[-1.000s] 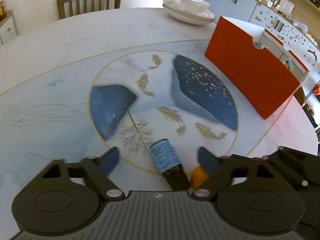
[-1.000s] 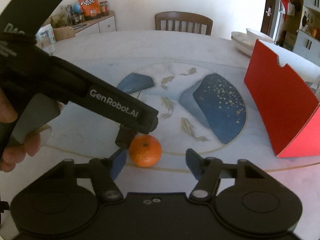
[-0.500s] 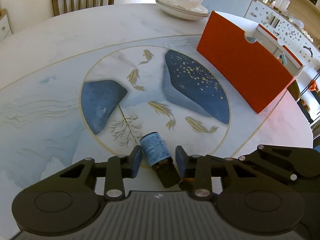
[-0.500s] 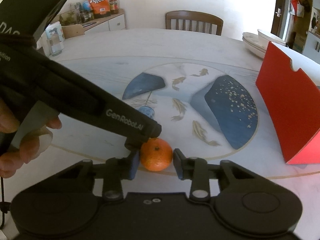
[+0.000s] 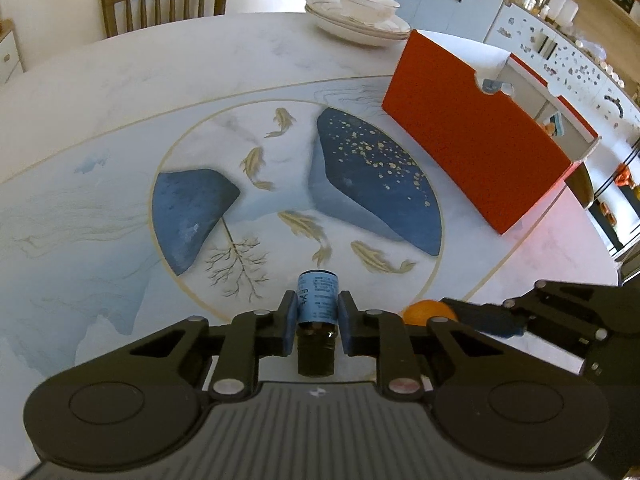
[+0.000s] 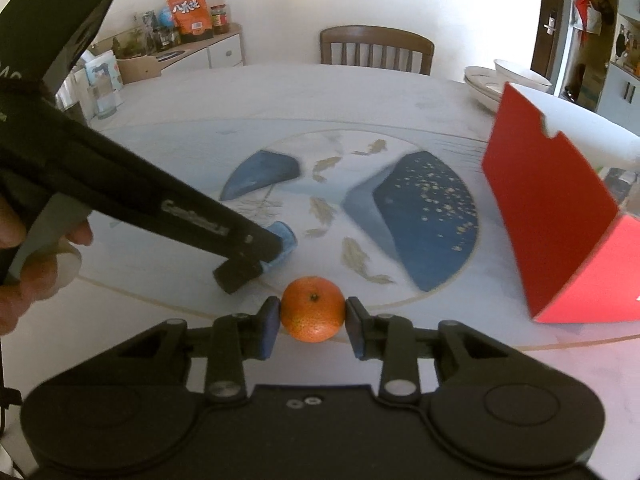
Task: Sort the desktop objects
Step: 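Close the left gripper on the brown bottle while the right grasps the orange, then lift and carry the bottle and orange with both tools into the box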
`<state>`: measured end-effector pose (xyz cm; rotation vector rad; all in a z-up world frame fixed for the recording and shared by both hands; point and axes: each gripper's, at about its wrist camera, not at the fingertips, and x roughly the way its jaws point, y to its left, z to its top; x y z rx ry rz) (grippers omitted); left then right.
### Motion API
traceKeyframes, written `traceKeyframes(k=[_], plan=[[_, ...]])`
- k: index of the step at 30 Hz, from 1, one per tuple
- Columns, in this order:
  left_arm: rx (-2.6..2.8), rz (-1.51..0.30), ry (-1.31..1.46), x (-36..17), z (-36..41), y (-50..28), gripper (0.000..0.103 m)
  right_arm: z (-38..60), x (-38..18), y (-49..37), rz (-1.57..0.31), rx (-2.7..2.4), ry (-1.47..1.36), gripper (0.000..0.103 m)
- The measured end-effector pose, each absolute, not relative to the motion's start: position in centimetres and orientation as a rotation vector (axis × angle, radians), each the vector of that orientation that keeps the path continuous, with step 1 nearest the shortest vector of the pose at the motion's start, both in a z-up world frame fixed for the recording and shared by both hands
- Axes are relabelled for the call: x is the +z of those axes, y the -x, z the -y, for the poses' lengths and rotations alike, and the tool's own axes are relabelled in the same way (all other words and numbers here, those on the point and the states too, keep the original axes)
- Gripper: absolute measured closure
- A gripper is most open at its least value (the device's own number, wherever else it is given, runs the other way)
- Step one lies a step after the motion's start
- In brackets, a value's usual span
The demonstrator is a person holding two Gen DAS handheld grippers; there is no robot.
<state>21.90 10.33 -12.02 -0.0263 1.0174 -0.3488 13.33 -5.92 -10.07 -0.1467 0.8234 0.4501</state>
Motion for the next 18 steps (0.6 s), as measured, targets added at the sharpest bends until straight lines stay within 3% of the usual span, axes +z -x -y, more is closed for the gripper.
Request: traceKeyframes(k=[18], plan=[[-0.334,-1.06,-0.043,-13.0,-7.9,-22.9,0.08,11.4,-9.1,-13.6,-0.835,0.422,0.095,0.069]])
